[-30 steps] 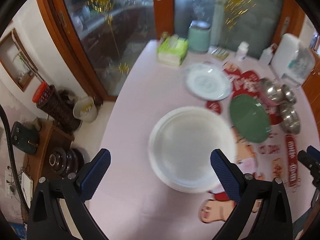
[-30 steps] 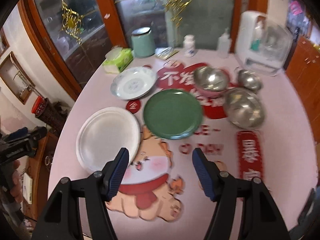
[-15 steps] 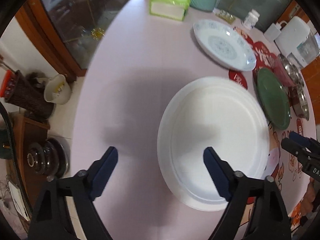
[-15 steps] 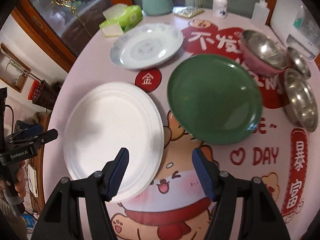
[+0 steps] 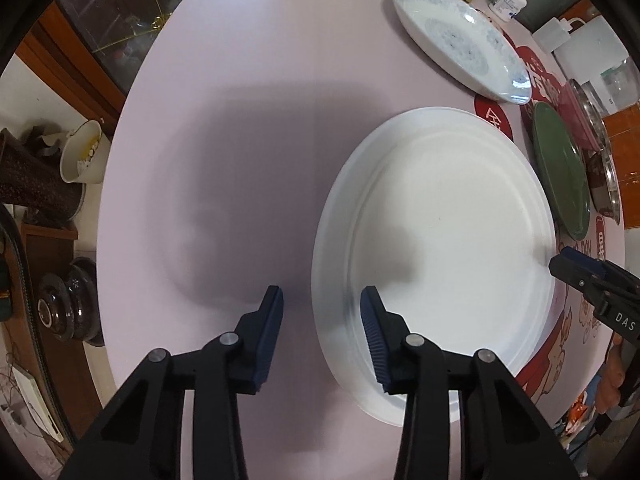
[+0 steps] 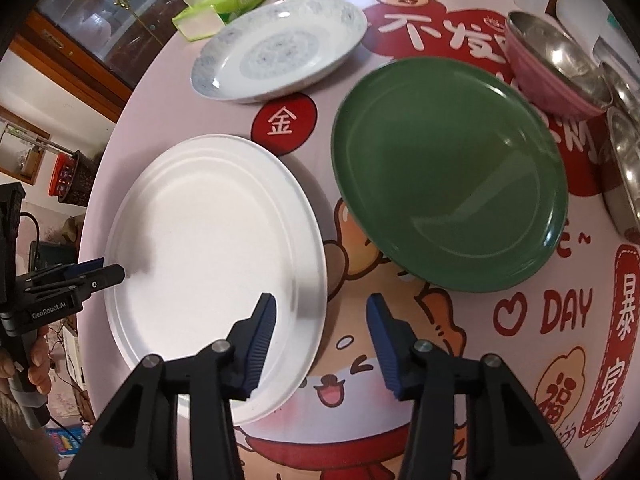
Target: Organize plates and bowls
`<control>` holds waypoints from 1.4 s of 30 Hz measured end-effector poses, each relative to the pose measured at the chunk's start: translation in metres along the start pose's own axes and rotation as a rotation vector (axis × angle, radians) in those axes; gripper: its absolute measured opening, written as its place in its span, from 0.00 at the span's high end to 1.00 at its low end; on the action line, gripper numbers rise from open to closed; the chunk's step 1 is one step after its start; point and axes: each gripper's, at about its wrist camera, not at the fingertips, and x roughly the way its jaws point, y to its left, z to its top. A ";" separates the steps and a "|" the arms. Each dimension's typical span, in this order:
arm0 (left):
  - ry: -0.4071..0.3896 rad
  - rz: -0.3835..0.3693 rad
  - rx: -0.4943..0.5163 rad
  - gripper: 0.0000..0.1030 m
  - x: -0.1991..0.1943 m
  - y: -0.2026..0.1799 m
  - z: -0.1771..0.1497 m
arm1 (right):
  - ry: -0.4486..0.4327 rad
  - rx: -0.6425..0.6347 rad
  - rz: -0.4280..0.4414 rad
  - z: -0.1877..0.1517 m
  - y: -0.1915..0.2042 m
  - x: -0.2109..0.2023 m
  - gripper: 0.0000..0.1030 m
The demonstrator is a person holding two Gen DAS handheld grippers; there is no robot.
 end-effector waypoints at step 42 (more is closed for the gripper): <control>0.038 -0.038 0.156 0.83 -0.013 -0.183 -0.176 | 0.126 0.057 -0.081 -0.176 -0.137 -0.058 0.80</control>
